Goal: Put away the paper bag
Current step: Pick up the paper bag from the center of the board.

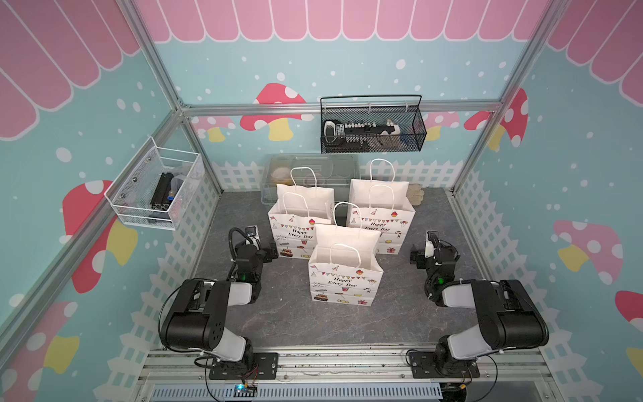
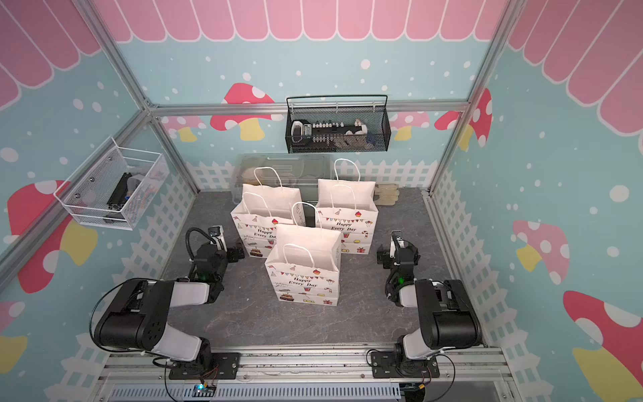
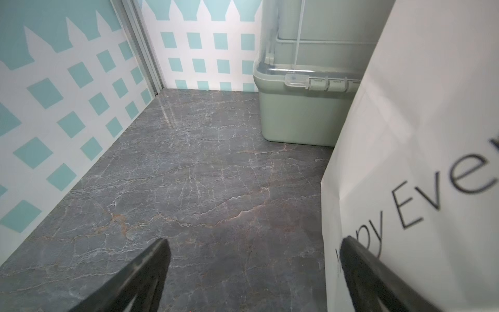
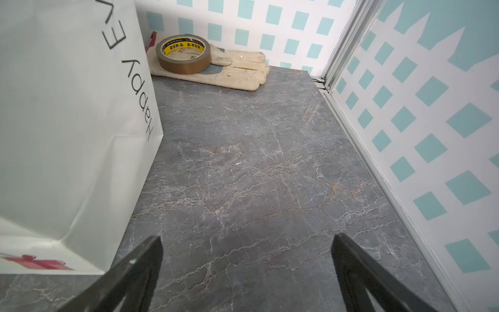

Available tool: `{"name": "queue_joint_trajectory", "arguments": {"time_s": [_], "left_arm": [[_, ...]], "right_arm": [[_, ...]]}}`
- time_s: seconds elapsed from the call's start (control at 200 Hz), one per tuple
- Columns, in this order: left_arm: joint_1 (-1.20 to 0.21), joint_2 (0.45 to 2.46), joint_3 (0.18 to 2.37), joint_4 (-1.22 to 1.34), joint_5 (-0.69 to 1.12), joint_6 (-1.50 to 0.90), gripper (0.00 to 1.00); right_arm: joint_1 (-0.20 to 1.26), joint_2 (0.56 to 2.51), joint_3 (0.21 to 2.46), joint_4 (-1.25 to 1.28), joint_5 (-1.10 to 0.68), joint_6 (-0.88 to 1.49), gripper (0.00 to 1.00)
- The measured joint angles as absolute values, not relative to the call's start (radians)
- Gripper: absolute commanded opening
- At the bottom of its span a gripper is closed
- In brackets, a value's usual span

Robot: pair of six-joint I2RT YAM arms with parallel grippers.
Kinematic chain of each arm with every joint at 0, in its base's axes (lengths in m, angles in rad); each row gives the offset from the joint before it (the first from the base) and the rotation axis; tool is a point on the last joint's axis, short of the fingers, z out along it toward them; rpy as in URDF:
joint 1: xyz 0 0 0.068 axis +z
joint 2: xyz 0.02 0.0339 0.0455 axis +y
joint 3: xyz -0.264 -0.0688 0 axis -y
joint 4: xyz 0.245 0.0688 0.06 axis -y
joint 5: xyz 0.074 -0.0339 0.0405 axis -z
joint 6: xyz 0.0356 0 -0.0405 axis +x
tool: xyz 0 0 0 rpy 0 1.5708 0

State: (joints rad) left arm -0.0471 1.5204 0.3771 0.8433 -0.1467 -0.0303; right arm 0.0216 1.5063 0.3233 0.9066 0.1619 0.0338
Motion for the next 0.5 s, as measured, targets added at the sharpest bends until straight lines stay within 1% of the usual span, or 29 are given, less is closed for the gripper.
{"name": "queue_joint_trajectory", "arguments": {"time_s": [0.5], "left_arm": [[-0.035,1.521,0.381,0.842,-0.145,-0.037,0.99]], "right_arm": [[0.022,1.506,0.323,0.907,0.163,0.034,0.99]]}}
